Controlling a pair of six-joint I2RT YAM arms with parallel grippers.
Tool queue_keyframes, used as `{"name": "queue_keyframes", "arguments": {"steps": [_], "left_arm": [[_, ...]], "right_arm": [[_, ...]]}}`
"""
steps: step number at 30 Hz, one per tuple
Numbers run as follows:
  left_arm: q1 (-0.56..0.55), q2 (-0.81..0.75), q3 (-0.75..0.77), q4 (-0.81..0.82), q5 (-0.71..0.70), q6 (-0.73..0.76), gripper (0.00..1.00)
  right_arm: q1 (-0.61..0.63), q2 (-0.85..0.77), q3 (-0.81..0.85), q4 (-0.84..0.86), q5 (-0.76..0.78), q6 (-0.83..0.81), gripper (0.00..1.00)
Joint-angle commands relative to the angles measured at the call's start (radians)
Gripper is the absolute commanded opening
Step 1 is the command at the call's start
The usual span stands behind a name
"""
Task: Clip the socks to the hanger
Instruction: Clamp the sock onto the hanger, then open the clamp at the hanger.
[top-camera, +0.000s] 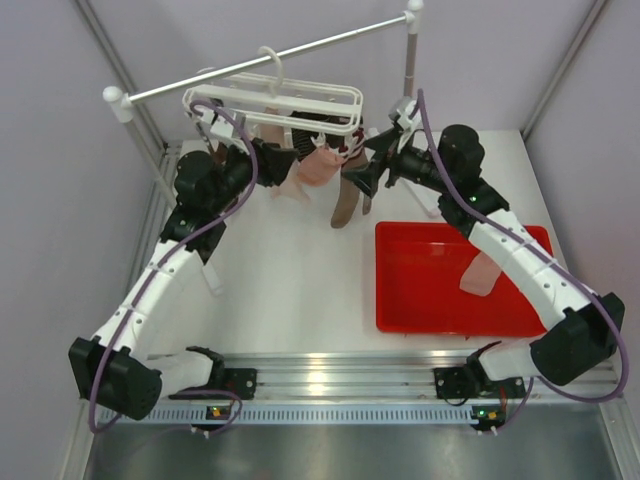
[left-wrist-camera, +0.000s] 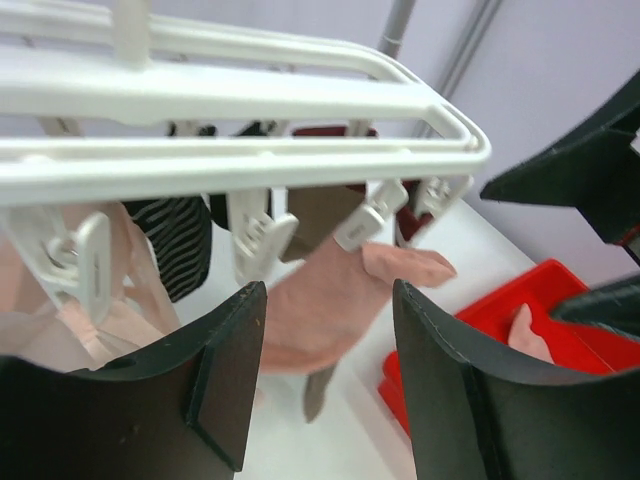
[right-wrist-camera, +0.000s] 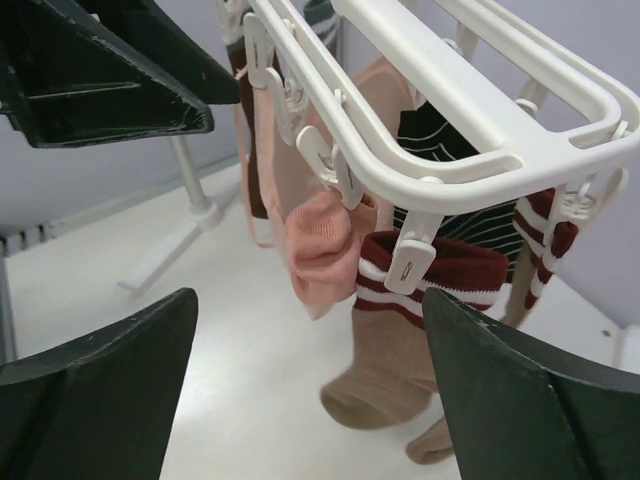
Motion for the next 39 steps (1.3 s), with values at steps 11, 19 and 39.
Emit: {"name": "queue_keyframes", "arguments": {"steps": [11, 19, 39], "left_arm": [[-0.008, 0.098, 0.108, 0.086, -0.151, 0.086, 0.48], [-0.008, 0.088, 0.108, 0.066, -0.113, 0.083, 0.05], [-0.007, 0.042, 0.131, -0.051, -0.084, 0.087, 0.00]], "right_arm": [[0.090, 0.110, 0.009, 0.250, -0.155, 0.231, 0.74], [0.168, 0.177, 0.080, 0.240, 0.032, 0.204, 0.54], [0.331, 0.260, 0.154, 0.286, 0.354, 0.069, 0.46]]}}
